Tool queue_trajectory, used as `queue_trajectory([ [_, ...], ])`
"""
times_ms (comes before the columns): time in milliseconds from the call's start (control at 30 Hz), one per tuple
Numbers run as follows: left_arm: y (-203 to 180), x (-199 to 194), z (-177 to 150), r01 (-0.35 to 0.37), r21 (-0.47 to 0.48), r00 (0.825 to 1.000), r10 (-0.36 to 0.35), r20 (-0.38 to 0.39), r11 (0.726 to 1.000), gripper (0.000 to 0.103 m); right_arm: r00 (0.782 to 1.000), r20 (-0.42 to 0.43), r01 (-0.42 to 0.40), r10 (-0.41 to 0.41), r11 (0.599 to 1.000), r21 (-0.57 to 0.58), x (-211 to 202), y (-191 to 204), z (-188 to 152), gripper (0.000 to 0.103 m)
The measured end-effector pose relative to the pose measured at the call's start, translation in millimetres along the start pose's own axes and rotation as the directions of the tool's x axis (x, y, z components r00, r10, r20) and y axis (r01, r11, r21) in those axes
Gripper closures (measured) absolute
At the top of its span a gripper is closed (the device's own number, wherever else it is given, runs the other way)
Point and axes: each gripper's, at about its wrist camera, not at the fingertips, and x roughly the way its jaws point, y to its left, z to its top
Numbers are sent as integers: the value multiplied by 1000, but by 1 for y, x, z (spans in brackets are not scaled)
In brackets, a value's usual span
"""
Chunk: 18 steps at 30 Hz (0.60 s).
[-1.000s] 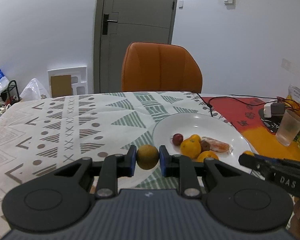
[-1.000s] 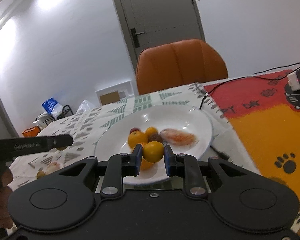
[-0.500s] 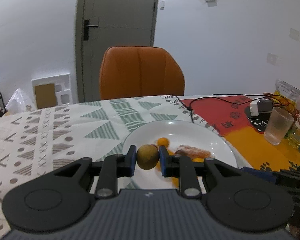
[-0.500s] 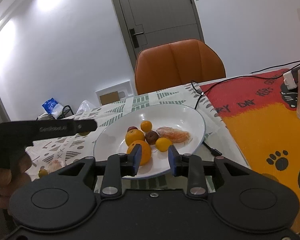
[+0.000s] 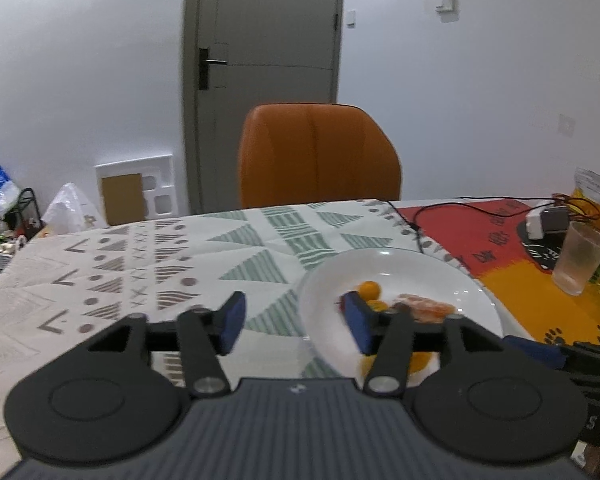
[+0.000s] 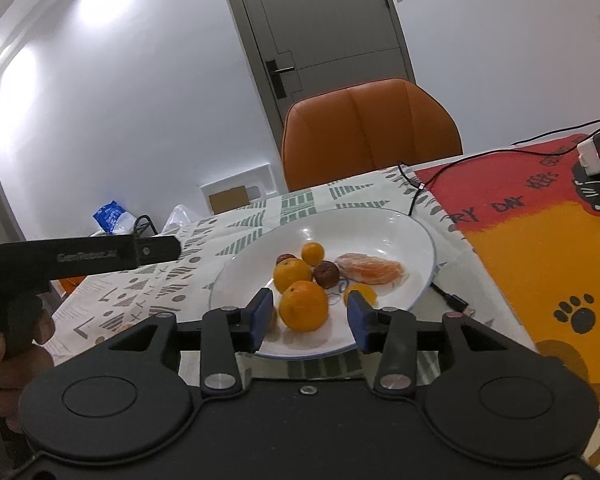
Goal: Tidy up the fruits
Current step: 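Lower the yellow-brown fruit into the plate with the left gripper while the right gripper releases the tangerine, then move both grippers back over the remaining fruit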
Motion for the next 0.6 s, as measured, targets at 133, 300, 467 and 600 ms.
queue_trajectory([
  [133, 12, -11, -1, -42, -7, 999, 42, 12, 999, 25, 1000, 4, -14, 14, 1000, -8, 2, 9, 1, 51],
  [300, 30, -21, -3, -56, -40, 998, 56, 6, 998, 19, 1000, 12, -27, 28, 999, -23, 1, 21, 1, 38],
  [467, 46, -34, -6, -76, -97, 997, 79, 25, 992, 9, 999, 33, -29, 30, 999, -20, 2, 29, 0, 18],
  [600, 58, -43, -8, -91, -114, 995, 96, 35, 989, 7, 998, 29, -47, 48, 999, -6, 5, 35, -1, 5],
])
